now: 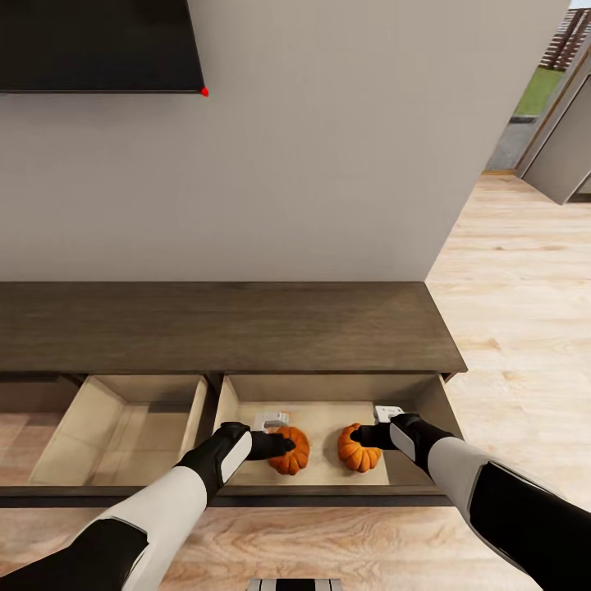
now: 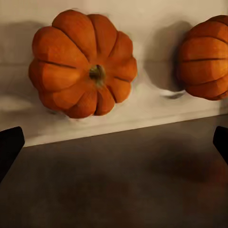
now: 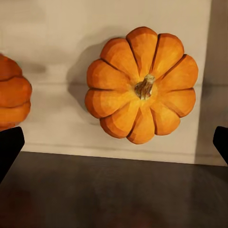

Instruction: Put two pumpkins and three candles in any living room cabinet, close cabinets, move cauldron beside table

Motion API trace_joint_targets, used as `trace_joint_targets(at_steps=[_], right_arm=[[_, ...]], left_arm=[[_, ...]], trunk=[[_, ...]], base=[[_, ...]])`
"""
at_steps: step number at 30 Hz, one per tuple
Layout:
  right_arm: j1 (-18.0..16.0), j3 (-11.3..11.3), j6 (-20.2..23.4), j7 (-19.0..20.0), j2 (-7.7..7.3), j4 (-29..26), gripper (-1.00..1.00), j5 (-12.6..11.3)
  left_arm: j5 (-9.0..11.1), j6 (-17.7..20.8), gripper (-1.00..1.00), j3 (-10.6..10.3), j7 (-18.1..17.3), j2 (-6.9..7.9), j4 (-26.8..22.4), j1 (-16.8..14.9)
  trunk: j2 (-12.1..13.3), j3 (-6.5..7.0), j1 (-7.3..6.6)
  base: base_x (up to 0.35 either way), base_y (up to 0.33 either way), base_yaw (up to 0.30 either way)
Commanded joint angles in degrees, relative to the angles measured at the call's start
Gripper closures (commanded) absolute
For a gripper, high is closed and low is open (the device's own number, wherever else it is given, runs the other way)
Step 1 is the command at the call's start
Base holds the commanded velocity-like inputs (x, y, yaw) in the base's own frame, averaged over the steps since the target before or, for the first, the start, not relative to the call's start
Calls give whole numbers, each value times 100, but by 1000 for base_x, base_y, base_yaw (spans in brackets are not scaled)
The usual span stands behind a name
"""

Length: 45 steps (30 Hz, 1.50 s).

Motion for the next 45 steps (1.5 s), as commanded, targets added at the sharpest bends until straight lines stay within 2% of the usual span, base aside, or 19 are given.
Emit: trace_joint_targets(at_steps=[1, 9, 14, 21, 30, 45], right_arm=[[-3, 46, 20, 16, -2, -2, -100, -35], [-3, 49, 20, 16, -2, -2, -100, -35], [-3, 49, 32, 16, -1, -2, -100, -25], [-3, 49, 96, -24, -2, -2, -100, -11], [-3, 49, 624, -35, -2, -10, -100, -1], [-3, 41, 664, -31, -2, -10, -100, 8]], left_arm=[[-7, 22, -100, -3, -9, 0, -4, -2], [-7, 28, -100, -3, -10, 0, -4, -2], [-7, 104, -100, -3, -38, 0, -4, -2], [-8, 741, -100, -3, -2, 0, -169, -2], [-7, 1126, -100, -3, 11, 0, -248, -2], [-7, 1190, -100, -3, 18, 0, -250, -2]], trunk=[[-2, -4, -1], [-2, -4, -1], [199, 86, -111], [480, 212, -264], [841, 373, -462], [1442, 643, -791]], base=[[0, 0, 0], [0, 0, 0], [0, 0, 0], [0, 0, 0], [0, 0, 0], [0, 0, 0]])
